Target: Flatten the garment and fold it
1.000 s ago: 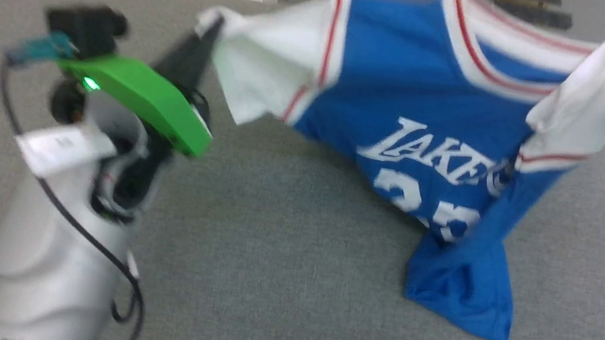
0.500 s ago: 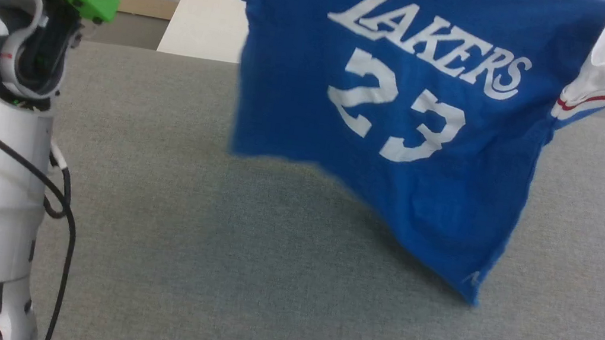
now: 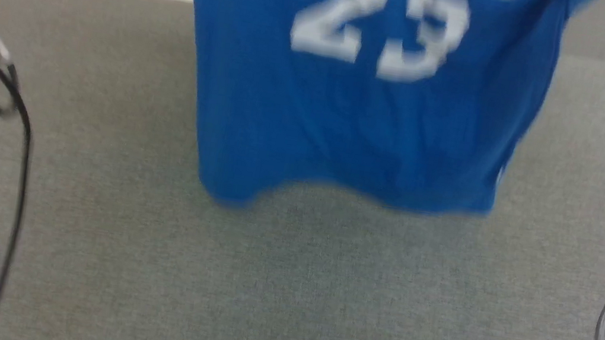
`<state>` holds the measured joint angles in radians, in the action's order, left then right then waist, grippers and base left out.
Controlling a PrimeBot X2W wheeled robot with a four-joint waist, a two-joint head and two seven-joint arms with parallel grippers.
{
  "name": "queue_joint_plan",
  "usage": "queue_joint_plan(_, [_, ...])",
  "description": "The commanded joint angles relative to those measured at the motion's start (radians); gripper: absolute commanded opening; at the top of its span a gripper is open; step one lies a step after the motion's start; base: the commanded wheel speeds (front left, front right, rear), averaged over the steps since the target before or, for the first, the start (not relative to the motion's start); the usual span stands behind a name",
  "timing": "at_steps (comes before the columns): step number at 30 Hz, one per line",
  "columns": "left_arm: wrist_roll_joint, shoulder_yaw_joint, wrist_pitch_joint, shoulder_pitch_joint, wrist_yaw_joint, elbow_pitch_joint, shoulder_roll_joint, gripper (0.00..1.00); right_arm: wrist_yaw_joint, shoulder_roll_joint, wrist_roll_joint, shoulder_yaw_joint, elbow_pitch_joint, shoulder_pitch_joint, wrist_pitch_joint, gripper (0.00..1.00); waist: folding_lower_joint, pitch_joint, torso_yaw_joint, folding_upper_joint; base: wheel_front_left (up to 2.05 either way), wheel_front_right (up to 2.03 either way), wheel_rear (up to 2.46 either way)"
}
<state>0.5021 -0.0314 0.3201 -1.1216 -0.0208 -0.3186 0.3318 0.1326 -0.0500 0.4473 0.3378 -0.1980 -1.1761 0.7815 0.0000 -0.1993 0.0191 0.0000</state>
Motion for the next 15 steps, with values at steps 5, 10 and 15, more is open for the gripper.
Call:
queue_joint_plan(5, [-0.073,0.018,-0.107,-0.175,-0.047,-0.053,0.048,0.0,-0.002,-0.002,-0.102,-0.007,-0.114,-0.245,-0.187,0.0,0.0,-0.227,0.017,0.0,0.0,0.0,0.0])
queue_joint_plan(10, [-0.084,0.021,-0.198,-0.292,-0.045,-0.098,0.046,0.0,-0.002,-0.001,-0.128,-0.002,-0.211,-0.412,-0.353,0.0,0.0,-0.291,0.007,0.0,0.0,0.0,0.0])
queue_joint_plan(15, [-0.08,0.014,-0.254,-0.359,-0.018,-0.144,0.043,0.0,-0.002,-0.001,-0.14,-0.002,-0.284,-0.506,-0.417,0.0,0.0,-0.343,-0.004,0.0,0.0,0.0,0.0])
